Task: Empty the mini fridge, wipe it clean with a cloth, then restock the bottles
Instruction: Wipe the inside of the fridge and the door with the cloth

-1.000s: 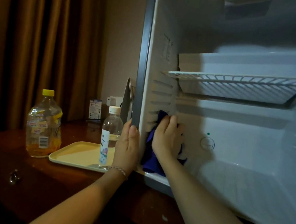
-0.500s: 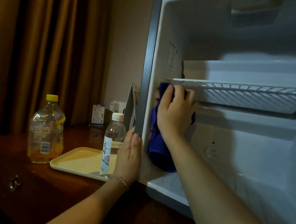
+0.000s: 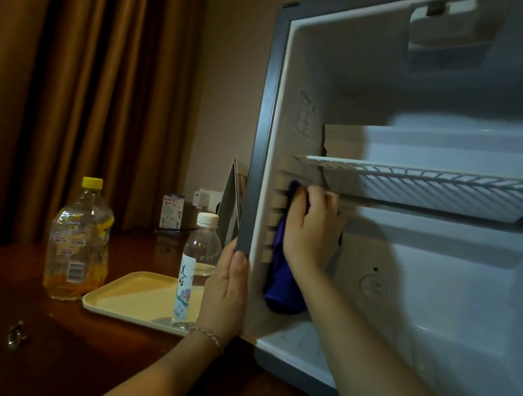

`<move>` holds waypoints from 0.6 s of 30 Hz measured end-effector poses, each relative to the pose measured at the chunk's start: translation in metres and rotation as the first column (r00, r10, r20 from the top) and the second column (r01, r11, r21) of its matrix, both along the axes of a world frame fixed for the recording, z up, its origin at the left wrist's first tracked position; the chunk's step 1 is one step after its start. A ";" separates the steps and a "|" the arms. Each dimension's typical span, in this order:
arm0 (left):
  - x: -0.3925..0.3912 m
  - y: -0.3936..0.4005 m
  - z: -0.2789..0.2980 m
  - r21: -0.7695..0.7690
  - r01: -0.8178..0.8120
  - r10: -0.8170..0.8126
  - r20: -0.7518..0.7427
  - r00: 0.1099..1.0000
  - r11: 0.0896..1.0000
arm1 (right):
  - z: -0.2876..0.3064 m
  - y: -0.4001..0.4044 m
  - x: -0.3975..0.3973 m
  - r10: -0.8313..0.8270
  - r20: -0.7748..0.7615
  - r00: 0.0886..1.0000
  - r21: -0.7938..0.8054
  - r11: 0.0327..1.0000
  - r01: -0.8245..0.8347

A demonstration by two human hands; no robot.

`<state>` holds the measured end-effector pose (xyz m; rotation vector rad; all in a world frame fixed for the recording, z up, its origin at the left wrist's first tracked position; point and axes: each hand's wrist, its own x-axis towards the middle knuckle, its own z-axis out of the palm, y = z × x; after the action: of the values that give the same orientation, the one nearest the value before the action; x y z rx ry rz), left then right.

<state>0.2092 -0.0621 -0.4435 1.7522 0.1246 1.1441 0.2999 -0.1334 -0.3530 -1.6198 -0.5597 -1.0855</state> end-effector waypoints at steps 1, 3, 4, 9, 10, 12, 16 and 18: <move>0.001 0.001 -0.001 0.017 -0.013 0.013 0.002 1.000 1.000 | -0.004 0.001 -0.007 0.019 0.053 0.998 0.007 1.000 -0.020; 0.004 0.002 -0.002 0.034 -0.013 0.013 -0.004 1.000 0.999 | -0.005 0.001 -0.020 0.056 0.143 0.988 0.012 0.998 -0.058; 0.006 0.003 -0.002 0.030 -0.014 0.014 0.009 1.000 0.999 | -0.003 0.002 -0.025 0.065 0.171 0.983 0.013 0.998 -0.069; 0.006 0.003 -0.003 -0.013 -0.016 0.016 0.014 1.000 1.000 | 0.005 0.005 -0.029 -0.028 0.248 0.968 0.045 0.999 0.017; 0.005 0.002 -0.003 -0.030 -0.009 0.009 0.005 1.000 1.000 | 0.007 0.007 -0.026 -0.046 0.265 0.963 0.061 0.998 0.031; 0.004 0.002 -0.001 -0.009 -0.013 0.013 -0.007 1.000 1.000 | 0.013 0.010 -0.017 -0.075 0.305 0.949 0.111 0.993 0.043; 0.007 0.004 -0.004 -0.005 -0.001 0.001 0.003 1.000 1.000 | 0.018 0.010 0.010 -0.103 0.253 0.962 0.155 0.986 0.065; 0.008 0.005 -0.006 0.004 -0.009 0.009 0.008 1.000 1.000 | 0.016 0.009 0.025 -0.120 0.137 0.983 0.166 0.981 0.097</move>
<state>0.2170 -0.0568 -0.4490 1.7520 0.1257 1.1589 0.3252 -0.1248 -0.3366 -1.4535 -0.4715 -1.3051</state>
